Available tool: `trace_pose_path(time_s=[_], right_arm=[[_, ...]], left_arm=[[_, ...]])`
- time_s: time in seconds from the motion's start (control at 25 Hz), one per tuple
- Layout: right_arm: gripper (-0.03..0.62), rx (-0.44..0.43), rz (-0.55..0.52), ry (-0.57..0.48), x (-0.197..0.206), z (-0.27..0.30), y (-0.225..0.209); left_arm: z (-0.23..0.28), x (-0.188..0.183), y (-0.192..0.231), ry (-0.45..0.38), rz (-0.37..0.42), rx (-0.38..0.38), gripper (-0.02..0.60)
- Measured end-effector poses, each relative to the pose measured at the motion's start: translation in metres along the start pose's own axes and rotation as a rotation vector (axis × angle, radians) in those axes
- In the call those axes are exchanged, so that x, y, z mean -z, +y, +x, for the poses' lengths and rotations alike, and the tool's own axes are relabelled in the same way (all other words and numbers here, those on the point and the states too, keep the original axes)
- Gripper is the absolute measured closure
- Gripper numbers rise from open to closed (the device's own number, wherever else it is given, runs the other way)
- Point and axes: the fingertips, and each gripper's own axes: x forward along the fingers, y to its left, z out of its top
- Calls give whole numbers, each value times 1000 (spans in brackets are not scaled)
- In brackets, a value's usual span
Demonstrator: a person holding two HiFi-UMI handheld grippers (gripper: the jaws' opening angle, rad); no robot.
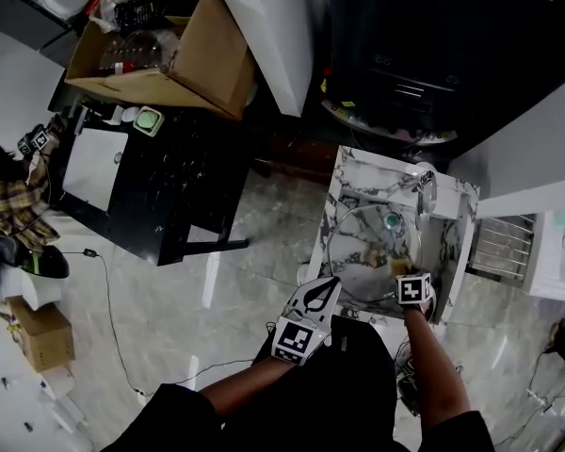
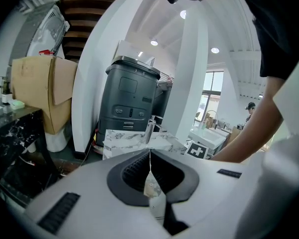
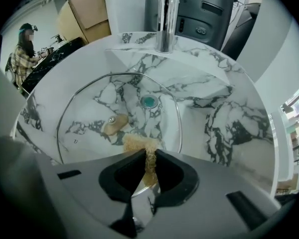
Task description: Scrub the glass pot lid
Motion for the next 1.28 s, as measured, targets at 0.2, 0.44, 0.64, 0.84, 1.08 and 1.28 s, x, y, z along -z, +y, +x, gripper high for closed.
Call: trace_pose_path(time_s=[0.2,0.44,0.64,0.84,1.08,1.28], right_arm=[[531,-34,-72,9,-7,-2,16],[531,-65,-117,52,-2,1,34],[531,-94,-137,61,-5,3,45],[531,-136,-154,37,-10,5,60],[531,-173,-175,84,-7,6,78],[531,-206,-175,132,-5,4,91]], left_arm=[[-6,-7,9,-25,-6,-19,563],[-8,-8,9,-39,-16,3,563],[-8,-7,13,-37,-17,3,563],[-10,-9,18,-41,-21,7,563],[-13,-8,24,-42,-25,12,563],[-15,-7,32,-37,-31,9,563]])
